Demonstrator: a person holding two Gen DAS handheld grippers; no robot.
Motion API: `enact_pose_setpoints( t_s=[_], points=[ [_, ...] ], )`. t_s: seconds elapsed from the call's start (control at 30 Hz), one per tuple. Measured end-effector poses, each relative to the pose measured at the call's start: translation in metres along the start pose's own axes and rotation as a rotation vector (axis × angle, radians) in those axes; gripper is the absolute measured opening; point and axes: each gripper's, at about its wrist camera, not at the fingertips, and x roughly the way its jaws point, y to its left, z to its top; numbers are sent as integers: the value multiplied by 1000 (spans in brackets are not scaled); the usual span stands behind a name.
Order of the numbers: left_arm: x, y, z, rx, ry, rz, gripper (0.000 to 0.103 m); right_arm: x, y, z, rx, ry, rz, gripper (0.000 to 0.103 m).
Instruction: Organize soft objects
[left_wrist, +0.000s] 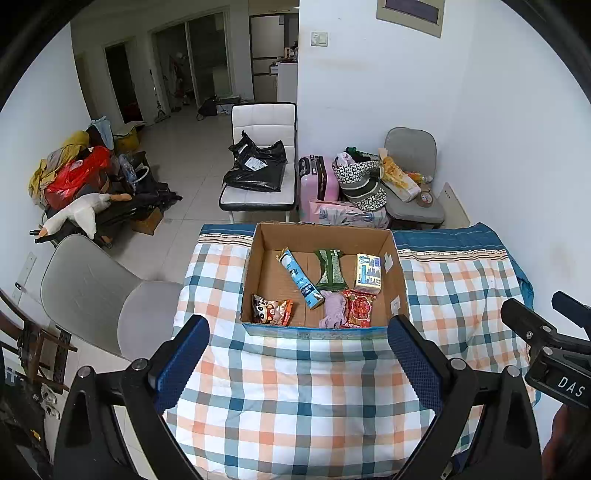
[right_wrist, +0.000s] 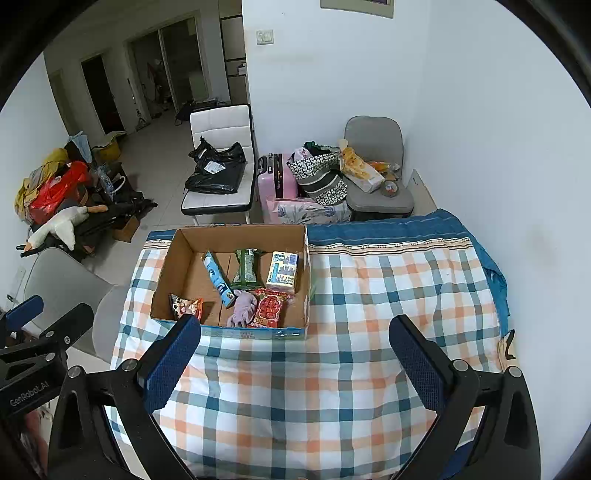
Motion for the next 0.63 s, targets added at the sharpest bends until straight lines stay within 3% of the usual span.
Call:
enact_pose_setpoints(
  t_s=[0.63],
  points=[
    [-2,1,-2,-1,-3,-1,99,-2,-1,1,6,-2,-7,103]
  ],
)
